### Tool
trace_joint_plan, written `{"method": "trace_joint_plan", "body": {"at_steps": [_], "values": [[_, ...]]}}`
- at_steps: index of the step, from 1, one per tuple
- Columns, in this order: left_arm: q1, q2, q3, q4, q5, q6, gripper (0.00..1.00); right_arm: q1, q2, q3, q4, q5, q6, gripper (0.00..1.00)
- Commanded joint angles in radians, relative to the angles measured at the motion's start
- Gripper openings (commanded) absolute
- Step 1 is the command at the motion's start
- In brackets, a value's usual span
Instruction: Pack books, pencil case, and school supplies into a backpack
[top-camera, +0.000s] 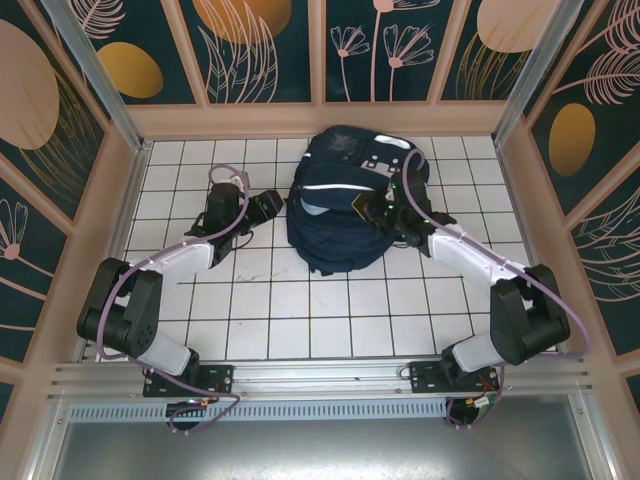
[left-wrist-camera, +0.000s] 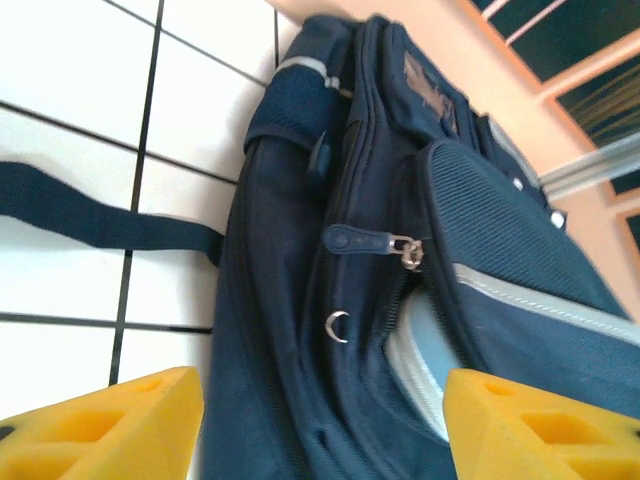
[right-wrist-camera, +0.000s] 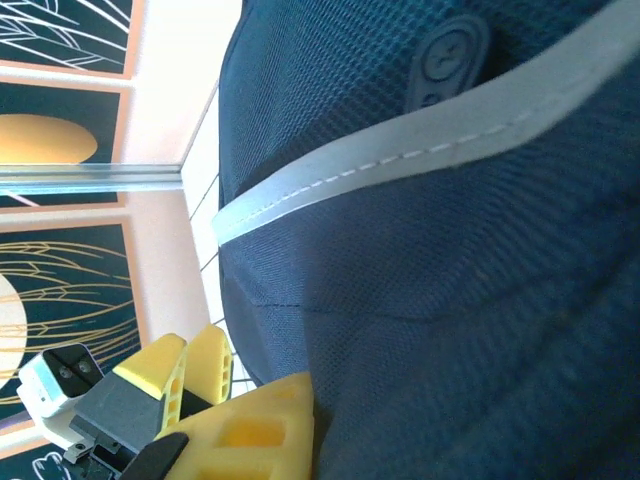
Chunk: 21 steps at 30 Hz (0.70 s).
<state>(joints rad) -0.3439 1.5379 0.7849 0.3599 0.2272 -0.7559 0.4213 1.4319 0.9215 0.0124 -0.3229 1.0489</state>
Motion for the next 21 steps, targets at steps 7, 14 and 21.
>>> {"method": "trace_joint_plan", "body": {"at_steps": [7,14,21], "values": [[-0.002,-0.003,0.066,-0.109,0.106,0.1,0.71,-0.221,-0.153,-0.045,-0.25,0.027,-0.238,0.21],[-0.002,0.007,0.115,-0.165,0.052,0.116,0.78,-0.244,-0.217,0.071,-0.361,0.218,-0.358,0.71],[0.0,-0.023,0.117,-0.221,-0.055,0.127,0.94,-0.317,0.041,0.272,-0.312,0.263,-0.501,0.95]]}}
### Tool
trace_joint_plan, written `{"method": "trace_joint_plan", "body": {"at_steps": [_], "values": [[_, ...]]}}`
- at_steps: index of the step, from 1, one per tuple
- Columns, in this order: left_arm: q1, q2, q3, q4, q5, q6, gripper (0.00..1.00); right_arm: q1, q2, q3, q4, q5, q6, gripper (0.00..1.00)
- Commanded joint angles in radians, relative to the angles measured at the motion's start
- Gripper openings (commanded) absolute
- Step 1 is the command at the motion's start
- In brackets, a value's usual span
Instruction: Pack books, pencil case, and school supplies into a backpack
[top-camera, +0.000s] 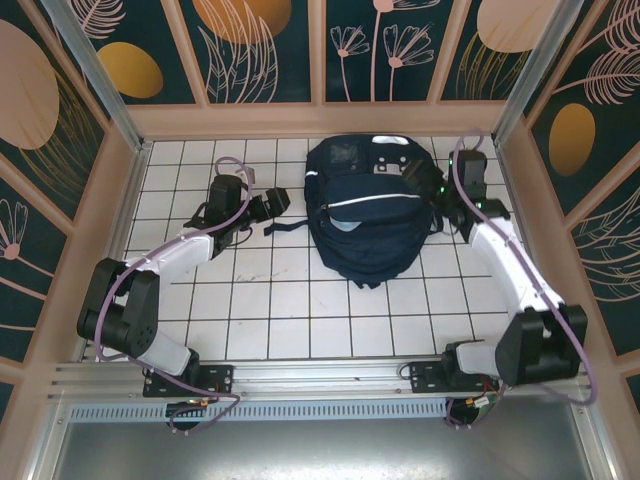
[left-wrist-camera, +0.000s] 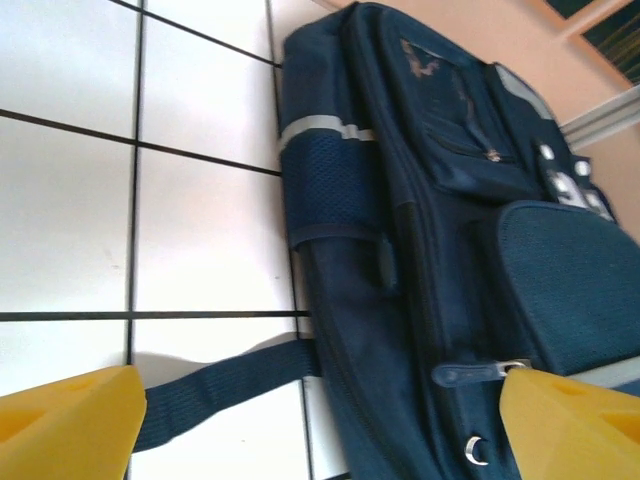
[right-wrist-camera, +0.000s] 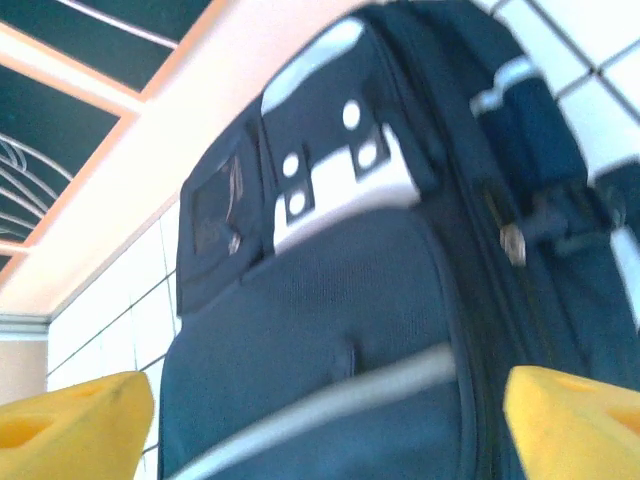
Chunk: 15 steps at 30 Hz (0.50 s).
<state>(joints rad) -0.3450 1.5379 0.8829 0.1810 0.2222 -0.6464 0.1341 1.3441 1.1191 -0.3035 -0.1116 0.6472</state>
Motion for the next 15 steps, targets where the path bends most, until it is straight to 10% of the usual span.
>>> {"method": "trace_joint_plan", "body": {"at_steps": [1,15], "values": [[0.0,-0.025,0.021,-0.047,-0.052,0.017,0.95,-0.042,0.189,0.117,0.006,0.049,-0.122,0.98],[0.001,-0.032,0.029,-0.101,-0.044,0.047,0.99,-0.079,0.825,0.621,-0.013,-0.213,-0.393,0.98]]}}
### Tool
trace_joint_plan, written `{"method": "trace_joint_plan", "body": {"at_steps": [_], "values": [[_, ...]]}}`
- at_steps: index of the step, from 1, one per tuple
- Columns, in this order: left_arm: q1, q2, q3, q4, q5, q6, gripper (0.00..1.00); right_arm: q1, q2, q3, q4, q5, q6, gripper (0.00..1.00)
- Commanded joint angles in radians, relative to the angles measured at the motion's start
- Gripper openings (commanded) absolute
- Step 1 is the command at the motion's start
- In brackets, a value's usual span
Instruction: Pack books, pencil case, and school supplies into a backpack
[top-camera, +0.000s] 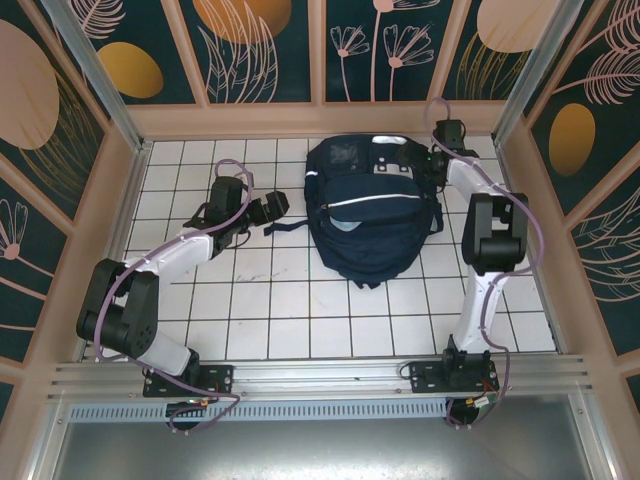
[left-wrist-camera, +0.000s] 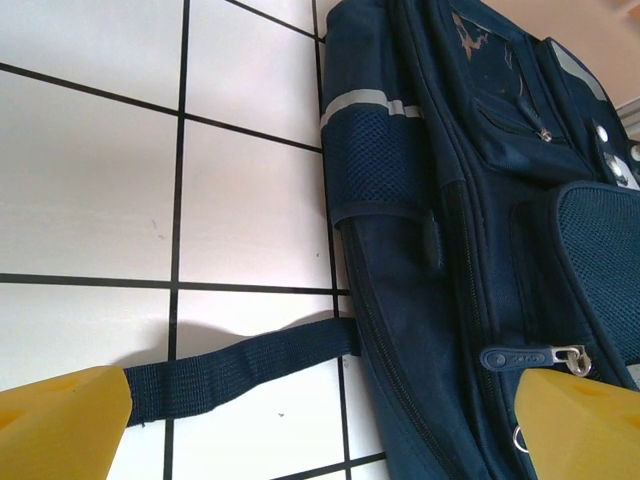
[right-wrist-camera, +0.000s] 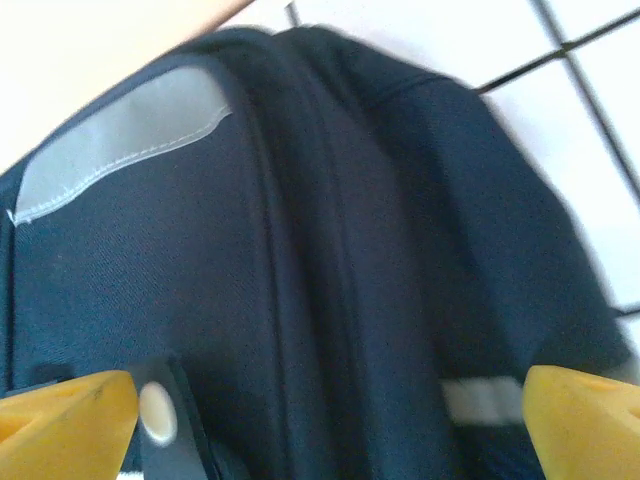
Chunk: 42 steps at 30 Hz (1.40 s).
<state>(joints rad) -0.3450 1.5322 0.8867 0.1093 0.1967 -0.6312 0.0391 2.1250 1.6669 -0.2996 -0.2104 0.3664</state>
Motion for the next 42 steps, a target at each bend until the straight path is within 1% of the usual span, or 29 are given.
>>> {"method": "trace_joint_plan", "body": {"at_steps": [1,5,10,13,15,18,20,22,24,27,29,33,34,36,39,42], "values": [[0.001,-0.024,0.029,-0.035,-0.022,0.034,0.98,0.025,0.065,0.089,-0.018,-0.141,-0.133,0.98],[0.001,-0.016,0.04,-0.039,-0.026,0.04,0.99,0.092,0.145,0.148,-0.042,-0.224,-0.256,0.94],[0.001,-0.026,0.068,-0.077,-0.045,0.088,0.99,0.224,0.209,0.204,-0.096,-0.238,-0.432,0.91],[0.001,-0.052,0.08,-0.125,-0.071,0.131,0.99,0.278,0.237,0.229,-0.121,-0.248,-0.506,0.88],[0.001,-0.073,0.08,-0.157,-0.076,0.159,0.98,0.295,0.237,0.238,-0.124,-0.273,-0.521,0.87],[0.001,-0.103,0.08,-0.197,-0.022,0.211,0.98,0.294,0.192,0.234,-0.099,-0.282,-0.463,0.87],[-0.001,-0.128,0.112,-0.221,0.015,0.237,0.98,0.291,0.123,0.212,-0.063,-0.238,-0.387,0.88],[-0.009,-0.149,0.12,-0.248,0.018,0.252,0.98,0.284,0.047,0.18,-0.036,-0.189,-0.311,0.9],[-0.034,-0.163,0.14,-0.289,-0.016,0.272,0.98,0.27,-0.041,0.118,-0.006,-0.155,-0.237,0.91],[-0.103,-0.165,0.185,-0.361,-0.085,0.303,0.97,0.24,-0.186,-0.015,0.027,-0.086,-0.104,0.91],[-0.162,-0.16,0.215,-0.399,-0.118,0.316,0.96,0.222,-0.286,-0.125,0.028,-0.061,-0.021,0.91],[-0.269,-0.139,0.268,-0.448,-0.143,0.301,0.91,0.203,-0.489,-0.359,0.035,-0.052,0.105,0.87],[-0.309,-0.13,0.284,-0.463,-0.155,0.303,0.9,0.196,-0.546,-0.417,0.035,-0.052,0.134,0.87],[-0.382,-0.105,0.318,-0.499,-0.197,0.316,0.9,0.177,-0.651,-0.518,0.032,-0.05,0.187,0.87],[-0.489,-0.047,0.391,-0.579,-0.303,0.349,0.9,0.132,-0.797,-0.641,0.015,-0.068,0.259,0.87],[-0.577,0.022,0.464,-0.652,-0.381,0.376,0.9,0.112,-0.91,-0.715,-0.017,-0.075,0.297,0.87]]}}
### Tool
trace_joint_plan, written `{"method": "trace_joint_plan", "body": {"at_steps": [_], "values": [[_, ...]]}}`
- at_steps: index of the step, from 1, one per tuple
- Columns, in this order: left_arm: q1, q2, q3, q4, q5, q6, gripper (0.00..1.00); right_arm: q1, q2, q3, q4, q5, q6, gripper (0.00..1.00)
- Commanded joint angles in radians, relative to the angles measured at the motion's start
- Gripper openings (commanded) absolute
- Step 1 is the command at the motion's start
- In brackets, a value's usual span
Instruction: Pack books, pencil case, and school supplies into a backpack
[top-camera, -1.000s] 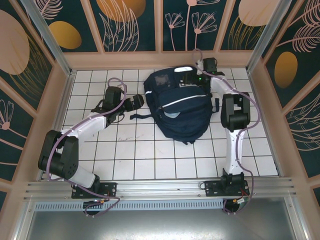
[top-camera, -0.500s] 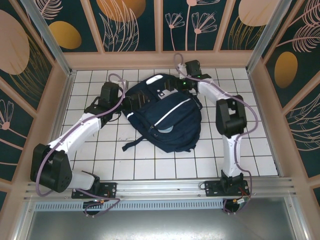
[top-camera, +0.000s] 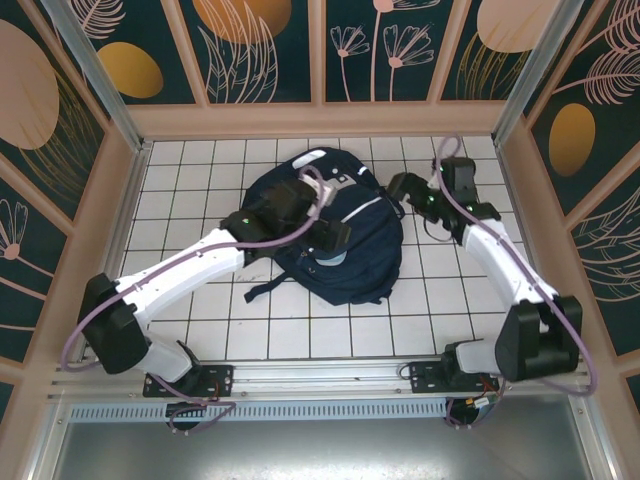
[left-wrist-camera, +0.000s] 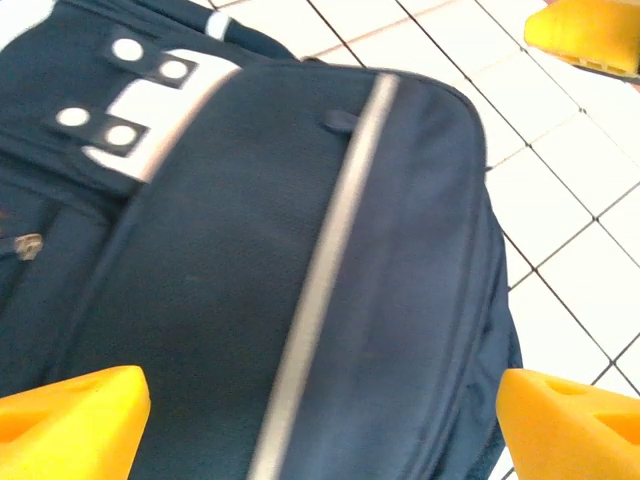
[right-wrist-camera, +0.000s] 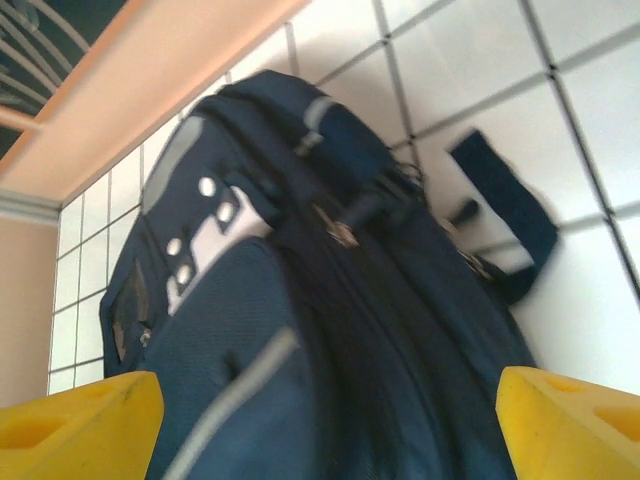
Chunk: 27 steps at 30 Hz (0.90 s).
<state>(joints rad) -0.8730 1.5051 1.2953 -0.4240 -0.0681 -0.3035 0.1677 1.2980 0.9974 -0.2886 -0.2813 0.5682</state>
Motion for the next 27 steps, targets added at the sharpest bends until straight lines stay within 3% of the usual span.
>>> {"method": "trace_joint_plan", "body": {"at_steps": [1,6,11,16,21,27], "values": [[-0.08,0.073,0.08,-0.138,-0.135,0.063,0.9,-0.019,-0.109,-0.061,-0.04,-0.005,0.1,0.87],[-0.166,0.192,0.177,-0.195,-0.239,0.09,0.93,-0.027,-0.222,-0.132,-0.085,0.009,0.128,0.87],[-0.173,0.309,0.243,-0.224,-0.317,0.097,0.97,-0.057,-0.324,-0.204,-0.094,0.018,0.181,0.87],[-0.173,0.406,0.321,-0.232,-0.392,0.112,0.92,-0.07,-0.386,-0.273,-0.062,-0.052,0.226,0.87],[-0.172,0.457,0.408,-0.247,-0.552,0.102,0.77,-0.063,-0.418,-0.327,-0.014,-0.163,0.26,0.85],[-0.168,0.451,0.447,-0.24,-0.595,0.107,0.5,0.02,-0.424,-0.385,0.06,-0.237,0.303,0.72]]}}
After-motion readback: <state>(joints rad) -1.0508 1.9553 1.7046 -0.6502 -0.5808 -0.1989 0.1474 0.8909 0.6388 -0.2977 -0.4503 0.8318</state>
